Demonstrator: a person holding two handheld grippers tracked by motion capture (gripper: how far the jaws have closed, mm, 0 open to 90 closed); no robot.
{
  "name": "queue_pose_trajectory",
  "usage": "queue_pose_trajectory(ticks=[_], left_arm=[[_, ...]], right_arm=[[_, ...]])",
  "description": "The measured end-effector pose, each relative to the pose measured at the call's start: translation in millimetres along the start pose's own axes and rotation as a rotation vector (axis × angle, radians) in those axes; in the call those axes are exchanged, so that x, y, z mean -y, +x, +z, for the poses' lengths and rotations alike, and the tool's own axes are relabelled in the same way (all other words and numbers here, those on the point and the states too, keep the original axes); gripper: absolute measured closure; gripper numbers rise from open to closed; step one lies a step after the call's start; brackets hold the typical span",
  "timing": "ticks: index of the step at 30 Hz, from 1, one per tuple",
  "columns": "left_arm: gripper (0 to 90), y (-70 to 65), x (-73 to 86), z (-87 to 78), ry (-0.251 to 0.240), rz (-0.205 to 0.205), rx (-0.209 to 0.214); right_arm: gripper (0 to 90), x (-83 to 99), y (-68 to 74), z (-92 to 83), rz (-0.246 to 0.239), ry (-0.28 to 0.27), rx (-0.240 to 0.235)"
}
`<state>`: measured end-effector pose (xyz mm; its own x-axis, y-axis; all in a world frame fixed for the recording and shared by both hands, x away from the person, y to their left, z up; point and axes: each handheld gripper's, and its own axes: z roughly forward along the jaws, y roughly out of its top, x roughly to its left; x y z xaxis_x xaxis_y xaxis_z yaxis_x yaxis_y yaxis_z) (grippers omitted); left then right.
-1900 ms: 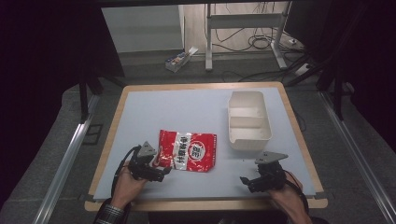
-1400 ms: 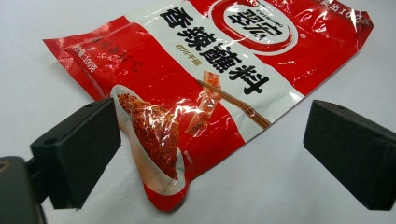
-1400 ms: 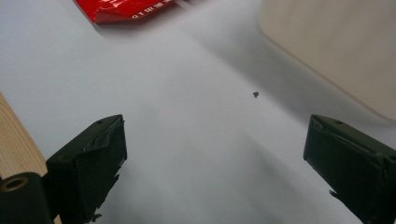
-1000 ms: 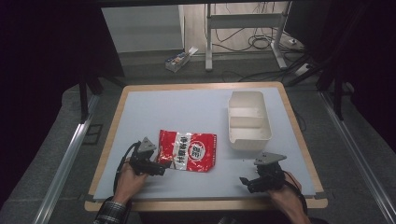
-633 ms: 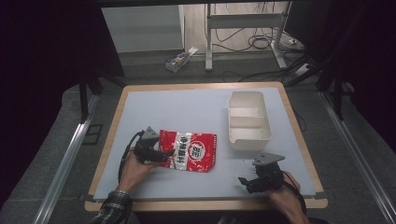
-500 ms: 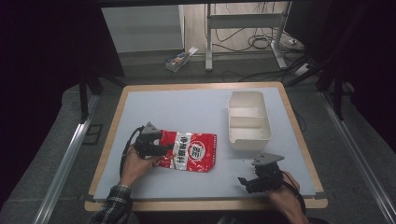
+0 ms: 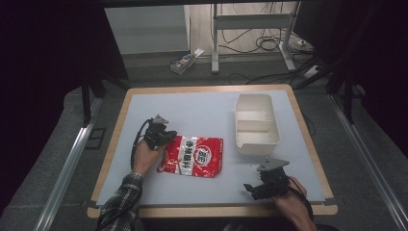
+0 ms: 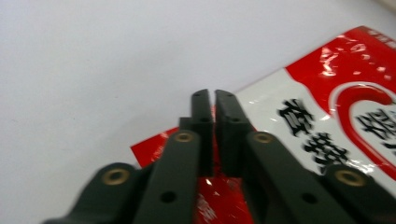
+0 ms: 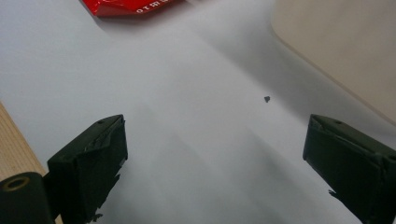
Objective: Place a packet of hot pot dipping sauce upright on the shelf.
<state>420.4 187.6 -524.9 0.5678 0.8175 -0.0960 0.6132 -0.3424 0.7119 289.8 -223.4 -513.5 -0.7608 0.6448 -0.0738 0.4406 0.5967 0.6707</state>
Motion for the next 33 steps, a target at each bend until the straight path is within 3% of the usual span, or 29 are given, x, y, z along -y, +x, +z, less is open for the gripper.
queue_pose_trajectory(ticks=[3,5,7,12,21,33], left_arm=[[90.0,6.2,-0.1,7.2,0.024,-0.028,0.011],[90.0,7.2,1.7,10.1,0.043,-0.024,0.02],[90.0,7.4,2.2,9.9,0.054,-0.021,0.022],[90.0,8.6,6.3,6.2,0.078,-0.059,0.068],[90.0,-5.9,13.5,-3.5,0.114,-0.02,0.061],[90.0,-22.5,31.9,-18.3,0.106,-0.03,0.095]], right_arm=[[6.6,0.1,0.3,0.7,-0.001,0.001,-0.008],[6.6,0.1,0.6,1.0,-0.006,0.003,-0.011],[6.6,0.1,1.0,1.0,-0.008,0.005,-0.012],[6.6,0.6,2.4,2.2,-0.015,0.013,-0.012],[6.5,0.3,3.9,4.5,-0.029,0.023,-0.02],[6.3,0.6,1.6,1.4,-0.017,0.012,-0.008]])
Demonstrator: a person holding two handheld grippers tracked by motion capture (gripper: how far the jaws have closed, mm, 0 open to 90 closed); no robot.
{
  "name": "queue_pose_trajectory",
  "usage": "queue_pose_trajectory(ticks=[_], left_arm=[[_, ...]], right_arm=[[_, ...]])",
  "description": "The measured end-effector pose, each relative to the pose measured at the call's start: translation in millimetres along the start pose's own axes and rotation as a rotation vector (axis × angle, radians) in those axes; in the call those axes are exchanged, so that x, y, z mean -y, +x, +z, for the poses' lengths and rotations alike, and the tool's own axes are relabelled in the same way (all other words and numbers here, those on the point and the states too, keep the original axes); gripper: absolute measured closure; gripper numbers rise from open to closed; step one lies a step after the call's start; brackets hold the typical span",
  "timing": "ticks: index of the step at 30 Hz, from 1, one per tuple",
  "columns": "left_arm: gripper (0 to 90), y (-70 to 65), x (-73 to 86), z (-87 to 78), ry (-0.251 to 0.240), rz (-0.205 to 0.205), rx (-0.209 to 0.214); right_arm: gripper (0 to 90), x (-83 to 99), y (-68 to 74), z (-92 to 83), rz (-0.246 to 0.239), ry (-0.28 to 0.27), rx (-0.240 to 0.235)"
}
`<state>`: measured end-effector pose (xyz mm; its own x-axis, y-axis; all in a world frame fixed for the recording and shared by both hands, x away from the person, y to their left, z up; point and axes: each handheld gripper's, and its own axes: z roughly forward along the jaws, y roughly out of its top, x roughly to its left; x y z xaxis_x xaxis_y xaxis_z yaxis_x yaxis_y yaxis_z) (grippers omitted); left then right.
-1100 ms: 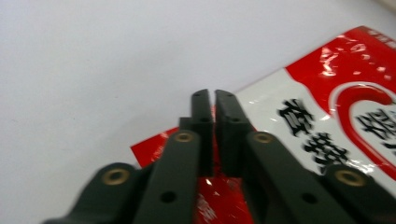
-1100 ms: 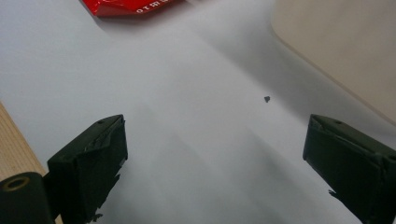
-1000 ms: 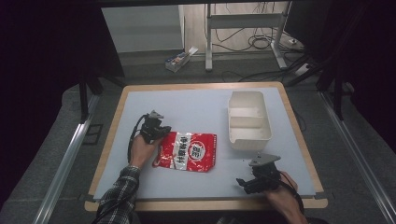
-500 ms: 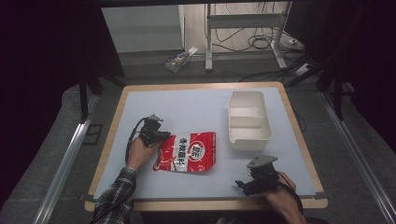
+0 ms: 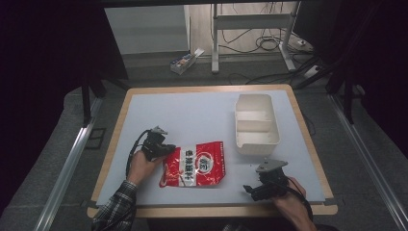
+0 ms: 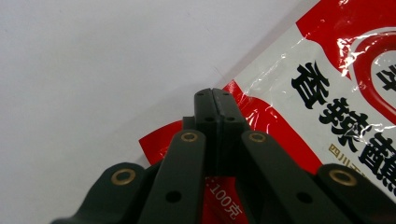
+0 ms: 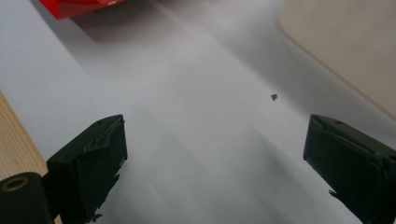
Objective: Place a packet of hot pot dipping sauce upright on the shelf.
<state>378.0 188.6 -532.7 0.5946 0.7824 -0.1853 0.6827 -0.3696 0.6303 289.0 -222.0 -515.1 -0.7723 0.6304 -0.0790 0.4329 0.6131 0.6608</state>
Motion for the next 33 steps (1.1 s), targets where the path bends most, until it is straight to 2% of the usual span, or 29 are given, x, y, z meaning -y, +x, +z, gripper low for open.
queue_pose_trajectory(ticks=[7,11,17,19,23,24,29,31,33], left_arm=[[90.0,-6.4,15.8,-9.1,-0.009,-0.012,0.031],[90.0,-10.8,23.0,-13.6,-0.012,-0.014,0.029],[90.0,-17.1,31.3,-18.7,-0.015,-0.04,0.034],[90.0,-23.6,37.6,-22.7,-0.015,-0.046,0.032],[90.0,-31.5,44.1,-27.7,-0.008,-0.037,0.029],[90.0,-36.3,48.1,-30.5,-0.005,-0.023,0.023],[90.0,-37.0,47.8,-31.0,-0.007,0.015,0.012],[79.9,-37.0,46.4,-32.7,-0.023,0.022,-0.022],[73.4,-36.6,45.8,-35.7,-0.052,0.033,-0.036]], right_arm=[[6.3,-0.3,0.0,-0.3,-0.001,0.005,-0.005],[4.1,-0.2,0.1,0.3,0.005,0.019,-0.01],[1.3,-0.1,0.4,1.4,0.013,0.032,-0.015],[0.4,0.2,0.4,2.0,0.018,0.031,-0.027],[0.0,0.0,0.9,1.4,0.03,0.019,-0.034],[0.0,-0.1,0.8,0.9,0.034,0.013,-0.036],[0.0,-1.0,0.9,-0.8,0.063,-0.007,-0.044],[0.0,-1.5,1.7,-1.6,0.073,-0.008,-0.057],[0.0,-2.1,2.7,-2.8,0.078,-0.018,-0.06]])
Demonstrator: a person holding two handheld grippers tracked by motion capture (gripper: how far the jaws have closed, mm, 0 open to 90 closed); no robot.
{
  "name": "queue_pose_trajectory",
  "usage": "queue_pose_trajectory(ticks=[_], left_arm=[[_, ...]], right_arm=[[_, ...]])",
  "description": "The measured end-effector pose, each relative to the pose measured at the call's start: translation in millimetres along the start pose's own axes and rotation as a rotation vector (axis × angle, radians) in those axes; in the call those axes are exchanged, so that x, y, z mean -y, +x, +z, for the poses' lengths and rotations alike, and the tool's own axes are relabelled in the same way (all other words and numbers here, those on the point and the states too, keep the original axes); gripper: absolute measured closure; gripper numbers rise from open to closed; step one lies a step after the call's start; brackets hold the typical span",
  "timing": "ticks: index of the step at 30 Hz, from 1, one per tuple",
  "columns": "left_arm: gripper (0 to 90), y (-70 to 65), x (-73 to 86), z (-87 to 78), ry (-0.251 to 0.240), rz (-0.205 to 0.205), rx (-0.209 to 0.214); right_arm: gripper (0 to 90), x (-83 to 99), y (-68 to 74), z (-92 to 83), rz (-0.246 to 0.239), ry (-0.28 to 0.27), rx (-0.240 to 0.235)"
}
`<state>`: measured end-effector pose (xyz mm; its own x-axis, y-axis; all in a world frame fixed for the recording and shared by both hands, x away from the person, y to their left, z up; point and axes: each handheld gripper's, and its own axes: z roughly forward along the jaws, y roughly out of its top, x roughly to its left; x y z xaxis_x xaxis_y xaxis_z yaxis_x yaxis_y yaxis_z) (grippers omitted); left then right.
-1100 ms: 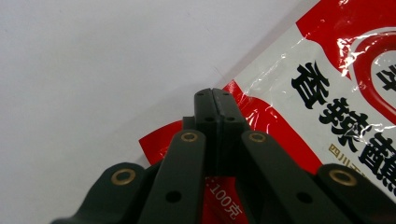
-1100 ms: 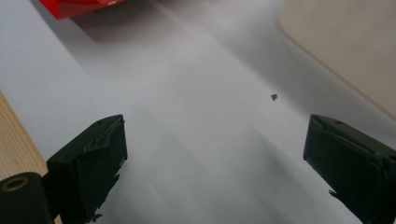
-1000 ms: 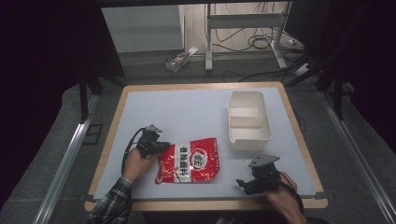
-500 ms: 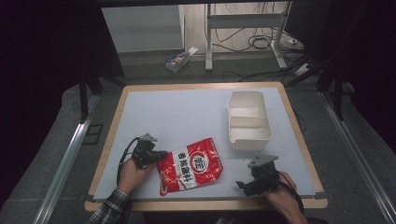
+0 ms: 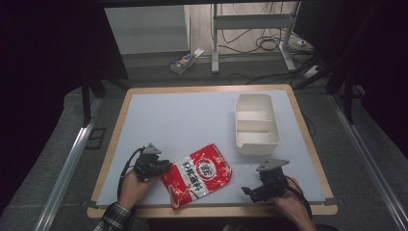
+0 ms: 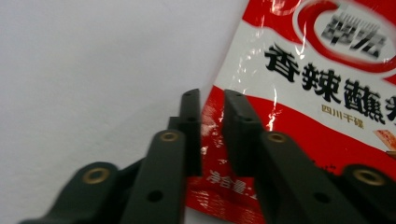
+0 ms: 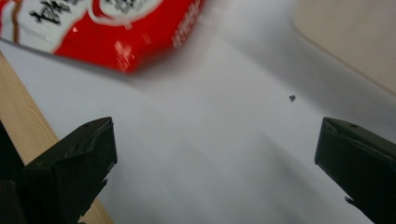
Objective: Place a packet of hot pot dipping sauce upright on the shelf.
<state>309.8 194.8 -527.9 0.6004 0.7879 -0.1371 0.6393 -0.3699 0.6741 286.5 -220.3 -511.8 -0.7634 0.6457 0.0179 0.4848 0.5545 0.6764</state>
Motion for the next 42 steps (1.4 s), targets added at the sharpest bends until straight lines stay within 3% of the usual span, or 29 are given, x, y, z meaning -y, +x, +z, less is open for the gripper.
queue_pose_trajectory(ticks=[7,11,15,21,28,37,42], left_arm=[[49.6,1.9,0.3,-10.0,-0.102,-0.002,-0.027],[36.8,3.9,1.3,-11.5,-0.132,0.005,-0.024],[29.7,2.2,1.7,-11.4,-0.139,0.021,-0.017],[26.7,-3.9,1.9,-13.2,-0.142,0.064,-0.027],[20.8,-7.4,6.7,-18.1,-0.163,0.065,-0.034],[18.6,-16.4,14.7,-27.3,-0.187,0.079,-0.025],[18.5,-13.7,18.2,-29.4,-0.194,0.076,-0.014]], right_arm=[[0.0,-2.5,4.6,2.8,-0.026,-0.014,0.002],[0.0,-3.2,5.4,9.3,-0.033,-0.006,-0.03],[0.0,-5.1,7.7,16.7,-0.032,0.006,-0.062],[0.0,-10.7,14.3,26.9,-0.042,0.011,-0.104],[0.0,-17.5,20.7,41.9,-0.041,0.019,-0.159],[0.0,-31.1,26.7,56.9,-0.046,0.01,-0.185],[0.0,-43.9,31.7,69.0,-0.046,0.02,-0.173]])
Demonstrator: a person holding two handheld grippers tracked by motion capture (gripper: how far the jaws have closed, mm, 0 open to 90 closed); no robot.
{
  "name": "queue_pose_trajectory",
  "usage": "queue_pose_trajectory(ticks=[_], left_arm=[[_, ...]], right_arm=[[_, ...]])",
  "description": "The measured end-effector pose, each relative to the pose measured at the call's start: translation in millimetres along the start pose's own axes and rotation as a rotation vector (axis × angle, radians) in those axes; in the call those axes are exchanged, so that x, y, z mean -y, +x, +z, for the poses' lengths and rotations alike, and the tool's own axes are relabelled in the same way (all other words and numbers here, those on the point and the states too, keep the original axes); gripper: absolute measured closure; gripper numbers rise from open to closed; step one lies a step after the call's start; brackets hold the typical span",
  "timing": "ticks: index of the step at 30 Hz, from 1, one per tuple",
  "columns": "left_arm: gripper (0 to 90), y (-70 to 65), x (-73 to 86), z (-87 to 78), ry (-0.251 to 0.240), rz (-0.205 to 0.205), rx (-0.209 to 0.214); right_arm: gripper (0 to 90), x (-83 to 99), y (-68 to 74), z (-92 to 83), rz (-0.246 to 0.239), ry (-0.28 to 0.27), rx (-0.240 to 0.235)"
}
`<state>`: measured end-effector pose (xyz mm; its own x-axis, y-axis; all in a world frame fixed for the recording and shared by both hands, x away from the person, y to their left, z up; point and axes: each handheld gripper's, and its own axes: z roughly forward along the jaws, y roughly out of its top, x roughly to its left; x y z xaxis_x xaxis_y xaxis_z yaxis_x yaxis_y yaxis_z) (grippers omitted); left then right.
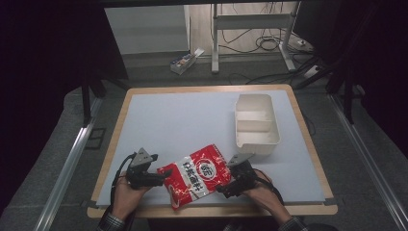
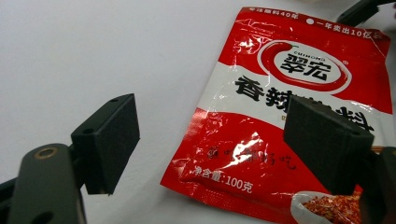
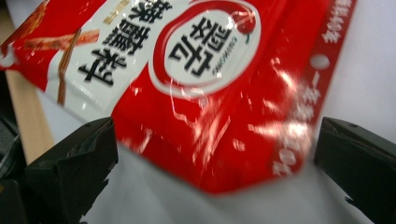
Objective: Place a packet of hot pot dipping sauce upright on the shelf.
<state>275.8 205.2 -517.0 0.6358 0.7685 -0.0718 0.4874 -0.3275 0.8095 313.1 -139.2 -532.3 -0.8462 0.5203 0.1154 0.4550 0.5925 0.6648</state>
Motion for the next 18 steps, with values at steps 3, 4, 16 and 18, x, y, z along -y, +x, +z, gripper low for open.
queue_pose_trajectory(ticks=[3,4,16,18], left_arm=[[18.5,2.1,1.3,1.0,-0.002,-0.013,0.016],[18.4,2.3,1.6,1.7,0.0,-0.016,0.019],[18.2,0.1,2.4,5.7,0.026,0.024,0.022],[18.2,-0.1,2.5,5.5,0.024,0.021,0.022]], right_arm=[[0.0,-6.6,1.7,8.0,0.028,-0.019,0.008],[0.0,-7.9,1.9,9.3,0.035,-0.022,0.006],[39.5,-32.6,2.2,25.1,0.071,-0.03,0.033],[47.7,-35.6,3.7,27.6,0.06,-0.025,0.046]])
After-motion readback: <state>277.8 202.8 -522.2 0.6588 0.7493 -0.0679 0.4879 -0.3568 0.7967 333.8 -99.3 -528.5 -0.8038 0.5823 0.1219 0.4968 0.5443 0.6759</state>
